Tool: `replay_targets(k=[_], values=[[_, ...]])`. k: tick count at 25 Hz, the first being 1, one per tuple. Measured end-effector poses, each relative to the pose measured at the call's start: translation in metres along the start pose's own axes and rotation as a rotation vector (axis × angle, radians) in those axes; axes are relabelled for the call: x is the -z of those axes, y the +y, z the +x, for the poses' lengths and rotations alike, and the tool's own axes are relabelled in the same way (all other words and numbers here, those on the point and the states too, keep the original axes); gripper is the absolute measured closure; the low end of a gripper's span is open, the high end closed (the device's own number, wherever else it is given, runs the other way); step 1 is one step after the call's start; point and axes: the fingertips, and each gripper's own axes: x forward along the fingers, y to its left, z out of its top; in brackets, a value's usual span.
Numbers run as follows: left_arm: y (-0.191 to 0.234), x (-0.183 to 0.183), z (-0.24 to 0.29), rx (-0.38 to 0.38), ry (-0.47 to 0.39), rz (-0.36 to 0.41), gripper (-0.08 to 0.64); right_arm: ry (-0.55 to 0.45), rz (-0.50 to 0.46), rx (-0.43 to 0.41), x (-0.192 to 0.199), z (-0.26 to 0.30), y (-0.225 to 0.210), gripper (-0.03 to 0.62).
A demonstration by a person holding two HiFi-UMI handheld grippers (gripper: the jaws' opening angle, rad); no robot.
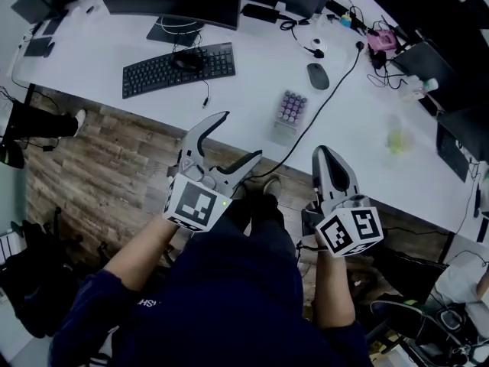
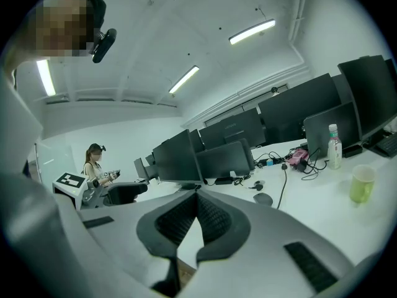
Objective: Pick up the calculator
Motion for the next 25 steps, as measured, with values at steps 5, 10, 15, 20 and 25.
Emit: replay_targets(k=[5, 10, 15, 20, 25], values=[[-0.008, 0.008, 0.018, 0.017, 0.026, 0.026, 0.184, 0.000, 0.008, 0.010, 0.001, 0.003, -0.019, 0.589], [-0.016, 0.019, 0.043, 0.027, 0.059, 0.041, 0.184, 0.013, 0.028, 0.007, 0.007, 0.011, -0.043, 0.589], [-0.025, 0.028, 0.067, 0.036, 0.095, 0.067, 0.184, 0.032, 0.045, 0.002, 0.014, 0.018, -0.066, 0.589], [-0.033, 0.040, 0.091, 0.045, 0.125, 0.088, 0.184, 0.050, 0.057, -0.002, 0.022, 0.028, -0.087, 0.589], [-0.041, 0.056, 0.111, 0.065, 0.162, 0.121, 0.184, 0.062, 0.065, -0.004, 0.028, 0.038, -0.105, 0.589]])
